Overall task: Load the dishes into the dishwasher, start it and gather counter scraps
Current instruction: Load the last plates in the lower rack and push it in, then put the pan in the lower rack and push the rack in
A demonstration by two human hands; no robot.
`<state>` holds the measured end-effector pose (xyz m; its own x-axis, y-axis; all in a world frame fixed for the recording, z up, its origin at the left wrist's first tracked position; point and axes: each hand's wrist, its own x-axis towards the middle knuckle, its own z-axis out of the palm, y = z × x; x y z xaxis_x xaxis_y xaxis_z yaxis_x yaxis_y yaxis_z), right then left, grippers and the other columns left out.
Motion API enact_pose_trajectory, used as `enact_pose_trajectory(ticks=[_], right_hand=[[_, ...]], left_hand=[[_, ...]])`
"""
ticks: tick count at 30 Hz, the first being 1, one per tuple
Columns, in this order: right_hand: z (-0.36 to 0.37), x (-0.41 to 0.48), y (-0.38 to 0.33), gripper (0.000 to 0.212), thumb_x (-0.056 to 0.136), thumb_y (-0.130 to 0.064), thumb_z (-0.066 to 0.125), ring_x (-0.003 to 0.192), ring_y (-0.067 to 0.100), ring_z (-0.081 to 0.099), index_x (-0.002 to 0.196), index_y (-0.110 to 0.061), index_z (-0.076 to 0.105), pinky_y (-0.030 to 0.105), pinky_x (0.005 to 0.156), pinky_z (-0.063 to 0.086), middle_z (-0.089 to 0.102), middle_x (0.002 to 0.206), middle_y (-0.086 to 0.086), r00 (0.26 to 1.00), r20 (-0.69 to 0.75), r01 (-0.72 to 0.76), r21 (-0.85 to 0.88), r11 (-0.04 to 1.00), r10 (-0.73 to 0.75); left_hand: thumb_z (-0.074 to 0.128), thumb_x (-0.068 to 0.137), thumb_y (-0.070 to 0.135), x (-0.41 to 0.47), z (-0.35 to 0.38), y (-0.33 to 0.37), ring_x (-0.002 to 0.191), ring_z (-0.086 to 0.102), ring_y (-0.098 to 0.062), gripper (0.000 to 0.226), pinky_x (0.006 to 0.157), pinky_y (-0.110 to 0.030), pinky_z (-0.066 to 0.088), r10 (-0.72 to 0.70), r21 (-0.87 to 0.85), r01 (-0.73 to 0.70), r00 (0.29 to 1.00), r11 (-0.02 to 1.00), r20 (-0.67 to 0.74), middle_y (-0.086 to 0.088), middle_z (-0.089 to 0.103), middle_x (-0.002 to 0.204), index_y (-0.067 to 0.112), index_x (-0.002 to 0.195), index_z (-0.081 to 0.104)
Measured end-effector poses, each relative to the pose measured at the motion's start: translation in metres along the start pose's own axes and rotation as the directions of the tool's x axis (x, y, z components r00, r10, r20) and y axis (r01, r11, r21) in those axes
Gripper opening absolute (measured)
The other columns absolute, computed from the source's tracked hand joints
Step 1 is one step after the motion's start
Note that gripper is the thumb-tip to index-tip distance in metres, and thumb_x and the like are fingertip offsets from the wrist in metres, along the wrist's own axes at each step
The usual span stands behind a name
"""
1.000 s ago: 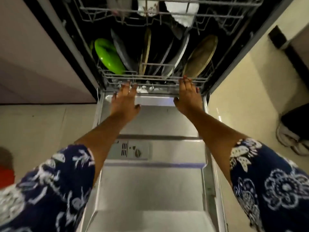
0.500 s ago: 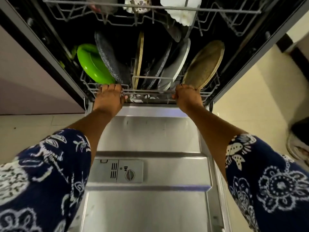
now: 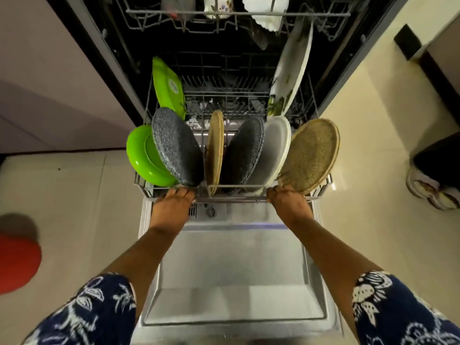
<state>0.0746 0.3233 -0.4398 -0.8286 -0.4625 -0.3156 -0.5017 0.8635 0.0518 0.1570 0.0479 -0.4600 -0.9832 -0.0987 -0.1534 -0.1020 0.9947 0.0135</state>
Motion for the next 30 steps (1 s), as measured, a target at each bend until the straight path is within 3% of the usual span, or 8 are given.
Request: enact_pose_trajectory(ticks=[8, 11, 13, 17, 20, 23, 27, 30], right_hand=[[0.032, -0.08, -0.024, 0.035, 0.038, -0.011, 0.091, 0.05, 0.016, 0.058, 0.062, -0.022, 0.068, 0.022, 0.031, 0.039, 0.056, 0.057, -0.004, 1.0, -0.019, 0.015, -0.052, 0.999, -0.016], [0.014, -0.095, -0.037, 0.028, 0.073, -0.021, 0.075, 0.092, 0.023, 0.06, 0.1, -0.021, 0.068, 0.039, 0.075, 0.053, 0.064, 0.098, 0.001, 0.99, 0.109, -0.078, -0.091, 0.993, 0.088], [-0.01, -0.107, -0.055, 0.043, 0.089, -0.027, 0.056, 0.122, 0.027, 0.044, 0.131, -0.019, 0.048, 0.044, 0.102, 0.035, 0.047, 0.134, 0.005, 0.94, 0.224, -0.248, -0.074, 0.966, 0.259], [-0.104, -0.115, -0.106, 0.036, 0.093, -0.034, 0.047, 0.118, 0.027, 0.052, 0.123, -0.016, 0.054, 0.041, 0.098, 0.041, 0.057, 0.126, 0.007, 0.843, 0.46, -0.314, -0.004, 0.95, 0.281], [-0.213, -0.085, -0.185, 0.032, 0.092, -0.042, 0.048, 0.107, 0.028, 0.059, 0.111, -0.019, 0.06, 0.036, 0.086, 0.047, 0.064, 0.114, 0.007, 0.939, 0.34, -0.112, 0.153, 0.982, 0.054], [-0.335, -0.019, -0.313, 0.036, 0.09, -0.047, 0.05, 0.109, 0.025, 0.058, 0.117, -0.023, 0.056, 0.034, 0.086, 0.048, 0.063, 0.117, 0.003, 0.976, 0.061, 0.19, 0.234, 0.953, -0.21], [-0.476, 0.066, -0.505, 0.034, 0.089, -0.041, 0.056, 0.109, 0.027, 0.057, 0.115, -0.019, 0.06, 0.038, 0.088, 0.048, 0.064, 0.115, 0.006, 0.893, -0.254, 0.444, 0.35, 0.825, -0.372], [-0.555, 0.107, -0.636, 0.029, 0.088, -0.037, 0.057, 0.107, 0.027, 0.057, 0.11, -0.019, 0.063, 0.036, 0.086, 0.048, 0.065, 0.113, 0.005, 0.819, -0.371, 0.566, 0.392, 0.725, -0.439]], left_hand=[[0.078, 0.071, 0.01, -0.093, 0.014, 0.011, 0.076, 0.065, -0.028, 0.019, 0.051, -0.033, 0.051, 0.061, 0.008, -0.061, 0.996, 0.998, 0.058, -0.003, 0.066, 0.081, 0.017, 0.087, 0.07], [0.057, 0.09, 0.014, -0.105, 0.002, 0.021, 0.104, 0.059, -0.029, 0.027, 0.077, -0.04, 0.051, -0.048, -0.108, 0.066, 0.985, 0.992, 0.166, -0.007, 0.063, 0.112, 0.018, 0.116, 0.063], [0.044, 0.097, 0.024, -0.116, -0.023, 0.029, 0.125, 0.045, -0.029, 0.041, 0.097, -0.04, 0.042, -0.105, -0.215, 0.162, 0.962, 0.963, 0.254, -0.006, 0.048, 0.138, 0.02, 0.138, 0.045], [0.046, 0.093, 0.031, -0.133, -0.103, 0.01, 0.117, 0.053, -0.024, 0.035, 0.09, -0.035, 0.045, -0.043, -0.338, 0.086, 0.99, 0.937, 0.131, 0.001, 0.058, 0.127, 0.027, 0.126, 0.055], [0.043, 0.088, 0.036, -0.145, -0.197, -0.094, 0.096, 0.061, -0.026, 0.032, 0.079, -0.035, 0.052, -0.183, -0.339, 0.115, 0.967, 0.934, -0.176, -0.001, 0.065, 0.106, 0.021, 0.106, 0.065], [0.044, 0.087, 0.036, -0.155, -0.314, -0.26, 0.099, 0.061, -0.023, 0.032, 0.088, -0.037, 0.05, -0.373, -0.317, 0.249, 0.82, 0.915, -0.433, 0.0, 0.066, 0.108, 0.02, 0.104, 0.066], [0.046, 0.085, 0.038, -0.191, -0.436, -0.485, 0.108, 0.057, -0.022, 0.035, 0.099, -0.042, 0.043, -0.535, -0.304, 0.463, 0.531, 0.833, -0.657, -0.002, 0.064, 0.115, 0.019, 0.106, 0.067], [0.047, 0.082, 0.036, -0.219, -0.489, -0.624, 0.109, 0.056, -0.026, 0.038, 0.099, -0.043, 0.042, -0.625, -0.294, 0.62, 0.424, 0.728, -0.655, -0.005, 0.064, 0.115, 0.018, 0.109, 0.066]])
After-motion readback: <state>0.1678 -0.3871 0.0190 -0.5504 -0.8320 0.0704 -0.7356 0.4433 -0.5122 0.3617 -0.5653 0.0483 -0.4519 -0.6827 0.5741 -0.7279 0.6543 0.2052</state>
